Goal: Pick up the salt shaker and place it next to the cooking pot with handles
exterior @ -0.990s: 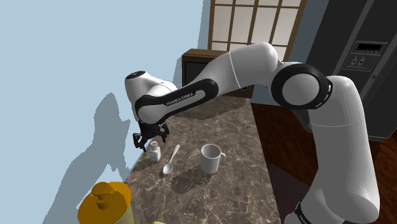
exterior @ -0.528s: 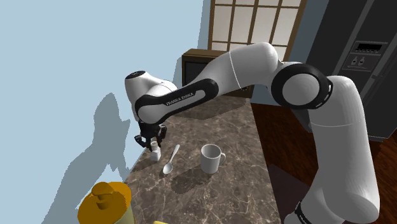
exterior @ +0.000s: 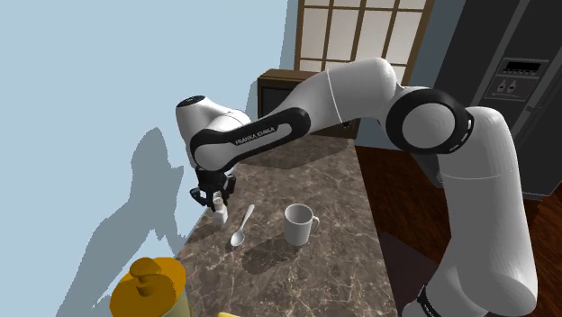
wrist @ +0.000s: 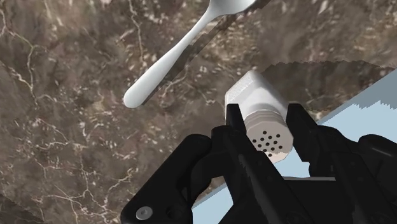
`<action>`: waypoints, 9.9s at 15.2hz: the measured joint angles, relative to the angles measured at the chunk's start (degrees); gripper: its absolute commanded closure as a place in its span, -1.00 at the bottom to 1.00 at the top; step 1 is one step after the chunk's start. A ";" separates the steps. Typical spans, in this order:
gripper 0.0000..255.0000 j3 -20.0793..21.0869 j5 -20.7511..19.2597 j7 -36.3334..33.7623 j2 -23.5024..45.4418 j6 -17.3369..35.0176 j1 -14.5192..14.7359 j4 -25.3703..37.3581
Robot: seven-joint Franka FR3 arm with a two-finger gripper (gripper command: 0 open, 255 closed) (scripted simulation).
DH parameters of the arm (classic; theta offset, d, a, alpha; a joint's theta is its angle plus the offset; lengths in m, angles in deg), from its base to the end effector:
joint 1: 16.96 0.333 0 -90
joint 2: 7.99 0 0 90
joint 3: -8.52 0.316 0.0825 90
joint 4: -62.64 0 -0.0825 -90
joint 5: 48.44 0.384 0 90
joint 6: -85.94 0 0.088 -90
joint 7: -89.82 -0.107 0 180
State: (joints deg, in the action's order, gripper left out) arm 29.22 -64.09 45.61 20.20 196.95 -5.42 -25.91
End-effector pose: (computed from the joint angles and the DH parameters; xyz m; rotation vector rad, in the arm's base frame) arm 0.6012 0.3167 0.3753 3.0299 -0.2064 0.0005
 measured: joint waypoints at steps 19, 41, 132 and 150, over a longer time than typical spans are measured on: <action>1.00 0.77 1.53 1.99 -2.55 -12.97 0.63 10.77; 1.00 2.85 4.56 -0.19 -11.66 -21.98 2.05 10.85; 1.00 55.74 10.54 -71.76 -21.57 8.54 17.21 -35.25; -1.00 57.91 20.16 -64.48 -30.69 1.52 12.82 -30.28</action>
State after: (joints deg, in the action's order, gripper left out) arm 87.14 -43.93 -18.87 -10.48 198.48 7.40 -56.20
